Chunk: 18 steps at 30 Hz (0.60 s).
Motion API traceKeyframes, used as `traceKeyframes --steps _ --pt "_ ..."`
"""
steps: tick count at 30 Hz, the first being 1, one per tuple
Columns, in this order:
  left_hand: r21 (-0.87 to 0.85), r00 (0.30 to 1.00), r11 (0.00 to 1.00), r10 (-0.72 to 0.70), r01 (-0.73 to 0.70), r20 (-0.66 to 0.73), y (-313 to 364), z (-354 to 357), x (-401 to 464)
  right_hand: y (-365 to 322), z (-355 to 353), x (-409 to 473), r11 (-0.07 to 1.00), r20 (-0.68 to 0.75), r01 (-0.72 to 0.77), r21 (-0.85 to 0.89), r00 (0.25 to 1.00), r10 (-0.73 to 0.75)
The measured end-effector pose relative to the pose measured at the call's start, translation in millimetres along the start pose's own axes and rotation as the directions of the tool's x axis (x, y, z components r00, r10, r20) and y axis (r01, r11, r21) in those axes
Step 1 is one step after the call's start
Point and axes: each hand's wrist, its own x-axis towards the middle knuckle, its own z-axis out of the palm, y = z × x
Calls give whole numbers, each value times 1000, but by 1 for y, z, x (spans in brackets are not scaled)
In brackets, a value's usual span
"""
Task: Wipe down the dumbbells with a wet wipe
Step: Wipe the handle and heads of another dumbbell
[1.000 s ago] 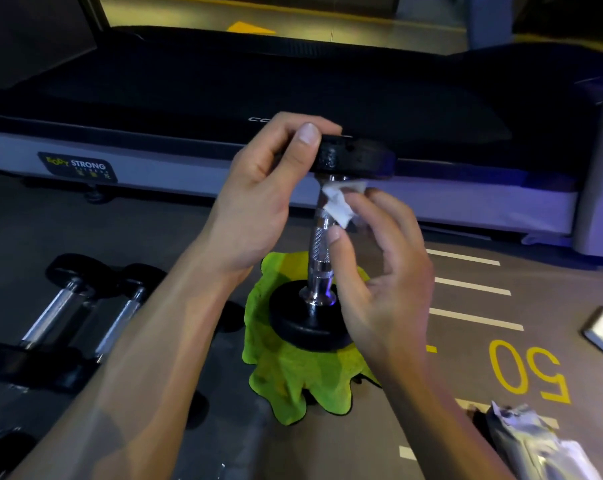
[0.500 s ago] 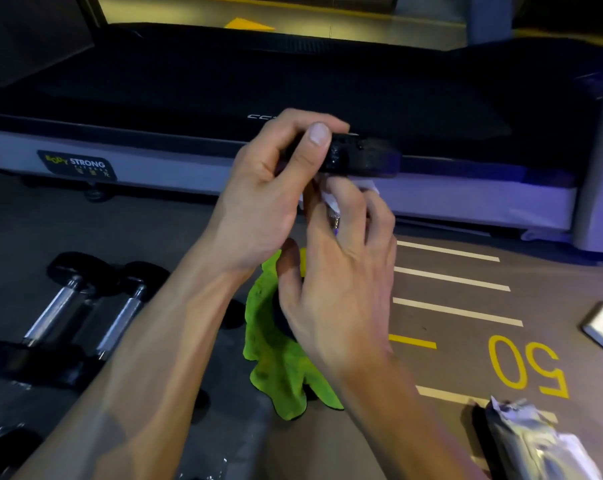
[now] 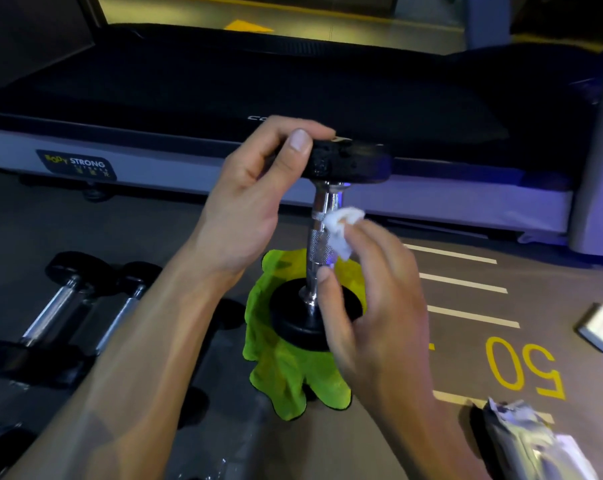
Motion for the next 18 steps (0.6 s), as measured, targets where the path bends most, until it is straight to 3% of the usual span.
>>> traceKeyframes --steps 6,9,13,16,18 --pt "30 1000 1000 8 -9 23 1 2 0 -5 2 8 996 13 92 7 996 -92" --pt "39 1000 999 3 -4 23 0 -1 1 -5 1 31 995 -46 97 -7 994 -97" --pt "14 999 999 -48 48 0 2 -2 2 1 6 6 996 -10 81 27 997 -80" --pt "5 998 998 -59 59 -3 7 4 4 7 1 8 958 17 -89 273 996 87" --pt "-6 998 998 -57 57 -25 9 6 6 6 -4 22 771 56 -267 579 956 289"
